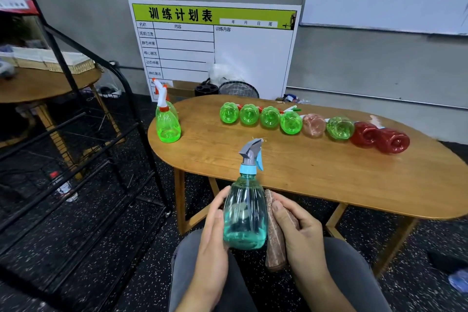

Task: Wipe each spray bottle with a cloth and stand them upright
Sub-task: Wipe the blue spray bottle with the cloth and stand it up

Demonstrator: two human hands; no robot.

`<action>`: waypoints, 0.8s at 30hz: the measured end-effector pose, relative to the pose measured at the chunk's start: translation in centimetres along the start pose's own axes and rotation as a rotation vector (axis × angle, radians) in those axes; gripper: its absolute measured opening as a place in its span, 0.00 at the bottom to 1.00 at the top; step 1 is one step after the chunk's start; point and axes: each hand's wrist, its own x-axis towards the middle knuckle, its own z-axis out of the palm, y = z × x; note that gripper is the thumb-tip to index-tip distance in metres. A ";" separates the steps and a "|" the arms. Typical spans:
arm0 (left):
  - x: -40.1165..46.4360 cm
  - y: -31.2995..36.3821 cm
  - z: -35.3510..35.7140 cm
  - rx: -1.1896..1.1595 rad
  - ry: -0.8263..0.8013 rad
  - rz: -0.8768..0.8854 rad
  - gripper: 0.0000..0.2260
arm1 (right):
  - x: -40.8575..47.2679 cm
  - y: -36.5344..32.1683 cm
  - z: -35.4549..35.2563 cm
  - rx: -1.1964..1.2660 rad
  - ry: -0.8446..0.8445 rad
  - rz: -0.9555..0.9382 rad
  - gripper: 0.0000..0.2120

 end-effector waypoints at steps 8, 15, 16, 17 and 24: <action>-0.1 -0.1 0.2 0.087 0.016 0.089 0.24 | -0.1 0.0 0.1 -0.001 -0.002 -0.032 0.14; -0.2 -0.4 0.3 0.115 0.040 0.051 0.18 | -0.2 -0.1 0.3 -0.008 0.001 -0.038 0.11; -0.2 -0.4 0.5 0.119 0.030 0.058 0.20 | -0.2 -0.1 0.3 -0.009 -0.003 -0.038 0.11; -0.3 -0.6 0.5 0.122 0.028 0.059 0.21 | -0.2 -0.1 0.4 -0.005 -0.005 -0.032 0.11; -0.2 -0.7 0.2 0.100 0.014 0.007 0.18 | -0.4 0.0 0.8 0.048 0.011 -0.015 0.12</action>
